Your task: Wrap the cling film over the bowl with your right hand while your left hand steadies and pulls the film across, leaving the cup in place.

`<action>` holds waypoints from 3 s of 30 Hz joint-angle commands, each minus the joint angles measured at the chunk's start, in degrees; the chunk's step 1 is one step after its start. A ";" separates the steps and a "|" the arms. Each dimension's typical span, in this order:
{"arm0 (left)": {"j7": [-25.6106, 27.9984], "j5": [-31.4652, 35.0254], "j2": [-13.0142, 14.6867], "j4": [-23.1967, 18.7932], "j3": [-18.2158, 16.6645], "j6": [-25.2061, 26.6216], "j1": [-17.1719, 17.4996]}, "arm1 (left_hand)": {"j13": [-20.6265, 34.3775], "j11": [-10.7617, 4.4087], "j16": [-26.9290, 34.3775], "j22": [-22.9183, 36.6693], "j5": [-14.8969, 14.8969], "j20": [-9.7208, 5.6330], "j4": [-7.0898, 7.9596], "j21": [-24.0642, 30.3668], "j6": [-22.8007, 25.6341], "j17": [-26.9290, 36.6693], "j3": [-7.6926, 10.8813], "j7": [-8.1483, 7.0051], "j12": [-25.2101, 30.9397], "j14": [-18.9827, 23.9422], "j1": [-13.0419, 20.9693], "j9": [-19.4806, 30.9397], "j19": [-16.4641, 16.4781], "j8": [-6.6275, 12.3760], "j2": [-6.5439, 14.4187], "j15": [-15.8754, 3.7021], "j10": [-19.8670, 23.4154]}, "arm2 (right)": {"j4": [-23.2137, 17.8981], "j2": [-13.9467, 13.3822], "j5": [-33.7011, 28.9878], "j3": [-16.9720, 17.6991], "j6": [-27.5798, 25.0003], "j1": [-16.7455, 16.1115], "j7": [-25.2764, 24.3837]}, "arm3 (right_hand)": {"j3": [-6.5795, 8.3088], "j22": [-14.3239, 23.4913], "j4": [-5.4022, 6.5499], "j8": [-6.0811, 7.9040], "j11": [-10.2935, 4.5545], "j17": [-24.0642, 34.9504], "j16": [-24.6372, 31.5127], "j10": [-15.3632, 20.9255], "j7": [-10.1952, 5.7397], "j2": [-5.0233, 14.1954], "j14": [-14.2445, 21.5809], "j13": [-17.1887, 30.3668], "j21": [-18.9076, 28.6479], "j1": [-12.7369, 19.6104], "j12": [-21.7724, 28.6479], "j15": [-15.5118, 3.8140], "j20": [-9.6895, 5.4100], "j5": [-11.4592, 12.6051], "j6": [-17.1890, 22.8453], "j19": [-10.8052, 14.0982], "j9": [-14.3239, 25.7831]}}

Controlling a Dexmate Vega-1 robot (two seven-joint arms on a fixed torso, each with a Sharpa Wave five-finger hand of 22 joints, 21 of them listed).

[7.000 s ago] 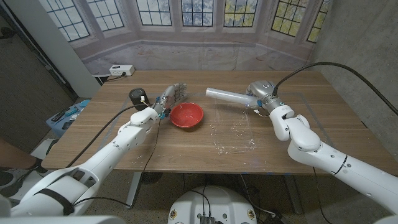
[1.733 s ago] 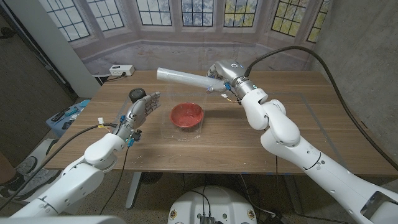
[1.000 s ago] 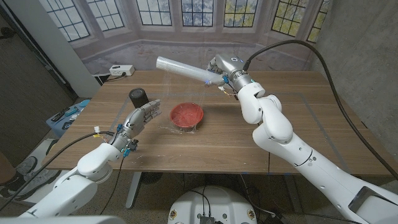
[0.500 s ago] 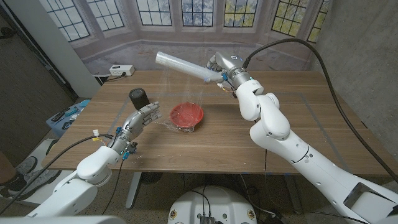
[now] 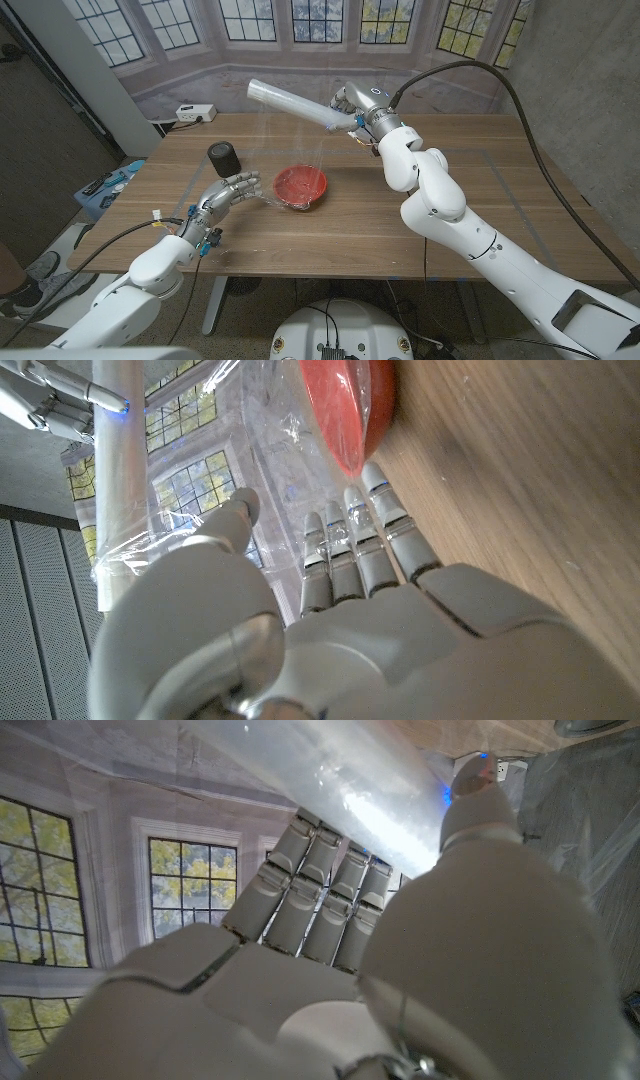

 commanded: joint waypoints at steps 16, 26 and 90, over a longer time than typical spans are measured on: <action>9.67 5.31 -4.80 0.86 1.12 -0.48 -1.63 | 3.58 -5.26 5.07 1.21 -0.35 -3.73 0.92 7.39 19.83 -0.19 -0.78 -2.34 6.78 19.89 6.15 1.08 10.52 5.05 6.57 -6.45 19.89 | 0.56 -1.16 4.49 -2.02 -1.51 2.53 -0.50 | -0.30 0.02 -0.14 0.18 0.17 0.47 0.46 0.29 -0.85 12.73 -0.20 0.30 0.55 12.62 -0.04 -3.97 -3.84 0.03 1.91 0.46 0.28; 8.54 5.44 -3.94 0.77 1.07 -0.44 -1.43 | 4.58 -6.24 5.82 1.38 -0.92 -4.30 1.13 8.31 21.09 0.33 -1.12 -3.42 7.52 21.67 6.44 1.99 10.99 5.79 7.60 -7.53 21.65 | 0.51 -1.04 4.92 -3.27 -3.66 3.34 0.41 | -0.44 0.00 -0.14 0.06 0.23 0.64 0.55 0.21 -0.63 12.84 -0.15 0.33 0.66 12.71 -0.15 -3.96 -3.78 0.01 1.83 0.53 0.31; 14.68 9.54 -7.25 -2.42 -2.49 -0.94 2.91 | 6.39 -9.70 7.39 3.74 -1.96 -4.76 1.00 16.89 26.61 4.98 -7.85 -8.27 2.16 22.68 30.19 1.62 -3.60 5.13 5.45 -12.64 20.51 | 1.12 -1.86 12.25 -4.90 -4.67 4.36 -4.23 | -1.43 -0.17 -0.05 0.04 0.65 1.52 0.78 1.35 -0.55 13.16 0.04 0.40 1.48 12.74 -0.27 -3.99 -3.24 -0.01 3.14 1.22 0.44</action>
